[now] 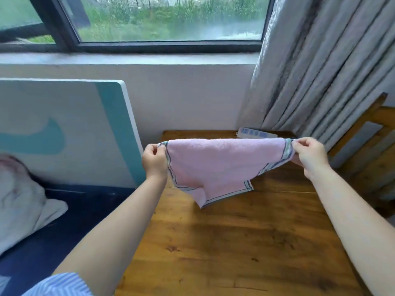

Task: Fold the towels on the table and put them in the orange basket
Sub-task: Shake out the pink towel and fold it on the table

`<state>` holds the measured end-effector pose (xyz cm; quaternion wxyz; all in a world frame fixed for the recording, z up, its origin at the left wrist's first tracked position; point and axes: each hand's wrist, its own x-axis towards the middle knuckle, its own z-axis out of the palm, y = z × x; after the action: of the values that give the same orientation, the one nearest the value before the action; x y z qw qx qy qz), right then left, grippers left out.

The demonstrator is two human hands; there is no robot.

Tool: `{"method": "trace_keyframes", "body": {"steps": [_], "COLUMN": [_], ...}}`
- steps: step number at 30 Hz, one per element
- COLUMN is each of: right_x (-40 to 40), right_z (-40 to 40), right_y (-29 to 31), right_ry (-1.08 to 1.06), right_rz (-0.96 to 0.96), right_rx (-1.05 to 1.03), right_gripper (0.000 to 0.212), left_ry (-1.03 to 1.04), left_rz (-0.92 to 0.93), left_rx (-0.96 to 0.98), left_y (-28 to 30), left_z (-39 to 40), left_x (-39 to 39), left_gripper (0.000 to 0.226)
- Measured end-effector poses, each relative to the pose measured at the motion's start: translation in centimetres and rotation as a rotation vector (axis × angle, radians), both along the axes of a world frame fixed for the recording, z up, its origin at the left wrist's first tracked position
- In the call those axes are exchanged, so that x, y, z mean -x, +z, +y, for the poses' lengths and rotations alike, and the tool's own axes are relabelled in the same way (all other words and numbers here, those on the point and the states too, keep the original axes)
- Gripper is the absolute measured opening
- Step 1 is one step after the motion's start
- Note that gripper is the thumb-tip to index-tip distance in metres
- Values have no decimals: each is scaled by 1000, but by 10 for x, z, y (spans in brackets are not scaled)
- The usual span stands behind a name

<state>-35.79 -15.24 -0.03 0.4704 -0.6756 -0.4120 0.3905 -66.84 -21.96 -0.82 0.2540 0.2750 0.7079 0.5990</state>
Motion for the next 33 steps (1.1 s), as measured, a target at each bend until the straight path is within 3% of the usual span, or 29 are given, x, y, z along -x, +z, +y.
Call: {"method": "trace_keyframes", "body": {"steps": [2,5,8,10,13,16,19,22,27,33], "right_x": [7,14,18,17,11,5,3,13,42,73], "right_z": [-6,-18,-40,-57,-66,-54,-24,15,86,140], "right_y": [-16,-53,-87,-101,-104,-91,-68,-30,49,129], "right_ry": [43,180,303,348,377,299,180,151,133,57], "right_rz": [-146,-343,-511,-586,-681,-665,-548,-620,-594,-601], "right_rx": [96,356,704,821,909,870,681,438,25,-321], "right_gripper": [24,17,22,20,13,10,14,21,22,28], "left_ry": [-80,-286,-472,-508,-505,-419,-267,-170,-59,29], "left_rz": [-120,-228,9,95,20,-86,-49,-12,-52,-217], "left_rx": [186,631,964,1096,1164,961,733,631,241,-157], "left_y": [-11,-35,-61,-74,-79,-75,-64,-39,24,105], "left_z": [-6,-19,-36,-43,-43,-30,3,42,111,165], "left_x": [3,5,7,7,7,12,21,19,15,16], "left_gripper": [29,20,20,22,18,30,37,32,22,18]}}
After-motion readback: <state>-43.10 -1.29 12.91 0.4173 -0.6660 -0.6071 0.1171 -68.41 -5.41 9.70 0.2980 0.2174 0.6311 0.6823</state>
